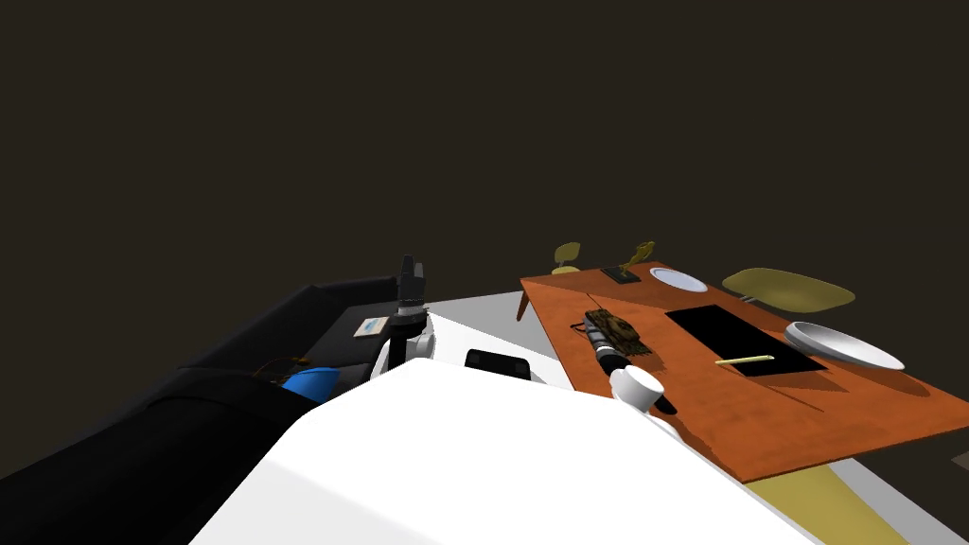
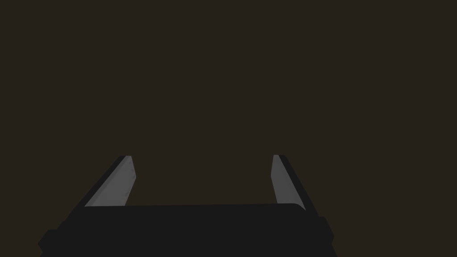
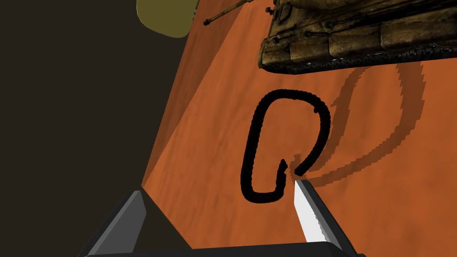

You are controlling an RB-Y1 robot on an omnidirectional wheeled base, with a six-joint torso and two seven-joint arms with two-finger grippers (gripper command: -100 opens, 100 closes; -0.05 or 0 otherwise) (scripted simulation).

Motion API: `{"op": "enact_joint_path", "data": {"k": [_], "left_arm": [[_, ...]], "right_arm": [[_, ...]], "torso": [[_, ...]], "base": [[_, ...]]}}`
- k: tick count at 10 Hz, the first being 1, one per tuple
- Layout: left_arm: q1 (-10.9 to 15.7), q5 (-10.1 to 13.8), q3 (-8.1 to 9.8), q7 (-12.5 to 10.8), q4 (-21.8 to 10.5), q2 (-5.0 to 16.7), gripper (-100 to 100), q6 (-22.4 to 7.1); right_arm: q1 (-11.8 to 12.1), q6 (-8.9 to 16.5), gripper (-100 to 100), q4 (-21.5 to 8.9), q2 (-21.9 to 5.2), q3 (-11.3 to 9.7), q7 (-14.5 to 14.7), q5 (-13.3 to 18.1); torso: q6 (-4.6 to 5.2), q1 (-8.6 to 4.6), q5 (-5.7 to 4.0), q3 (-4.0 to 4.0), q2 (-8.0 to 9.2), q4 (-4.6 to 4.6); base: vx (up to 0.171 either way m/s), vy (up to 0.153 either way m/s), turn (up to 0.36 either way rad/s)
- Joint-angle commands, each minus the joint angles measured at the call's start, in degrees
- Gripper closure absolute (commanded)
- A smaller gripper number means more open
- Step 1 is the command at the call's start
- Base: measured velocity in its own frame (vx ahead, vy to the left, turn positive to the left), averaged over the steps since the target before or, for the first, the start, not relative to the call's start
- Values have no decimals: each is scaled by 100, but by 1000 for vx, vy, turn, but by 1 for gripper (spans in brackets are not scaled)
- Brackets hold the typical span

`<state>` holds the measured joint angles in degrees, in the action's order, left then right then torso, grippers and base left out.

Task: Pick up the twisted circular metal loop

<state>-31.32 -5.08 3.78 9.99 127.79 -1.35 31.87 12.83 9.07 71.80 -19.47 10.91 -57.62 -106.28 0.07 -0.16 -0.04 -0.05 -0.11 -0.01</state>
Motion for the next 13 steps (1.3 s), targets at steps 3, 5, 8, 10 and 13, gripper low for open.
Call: {"op": "enact_joint_path", "data": {"k": [3, 5, 8, 10, 13], "left_arm": [[0, 0, 0, 0, 0, 0, 0, 0], [0, 0, 0, 0, 0, 0, 0, 0], [0, 0, 0, 0, 0, 0, 0, 0], [0, 0, 0, 0, 0, 0, 0, 0], [0, 0, 0, 0, 0, 0, 0, 0]], "right_arm": [[-55, 179, -100, -395, -123, 84, -266, -565], [-63, 245, -100, -543, -172, 114, -373, -806], [-78, 395, -100, -893, -285, 183, -616, -1311], [-86, 455, -100, -1037, -329, 209, -708, -1507], [59, 712, -100, -1165, -452, 122, -409, -1742]], "torso": [[0, 1, 0, -2, -3, -1], [-1, -3, 0, -2, -3, -1], [-1, -1, 0, -5, -8, -2], [0, -3, -1, -4, -7, -1], [1, 12, 2, -1, -1, 0]], "base": [[11, -30, 105], [14, -41, 103], [23, -36, 99], [18, -37, 88], [30, 2, -7]]}}
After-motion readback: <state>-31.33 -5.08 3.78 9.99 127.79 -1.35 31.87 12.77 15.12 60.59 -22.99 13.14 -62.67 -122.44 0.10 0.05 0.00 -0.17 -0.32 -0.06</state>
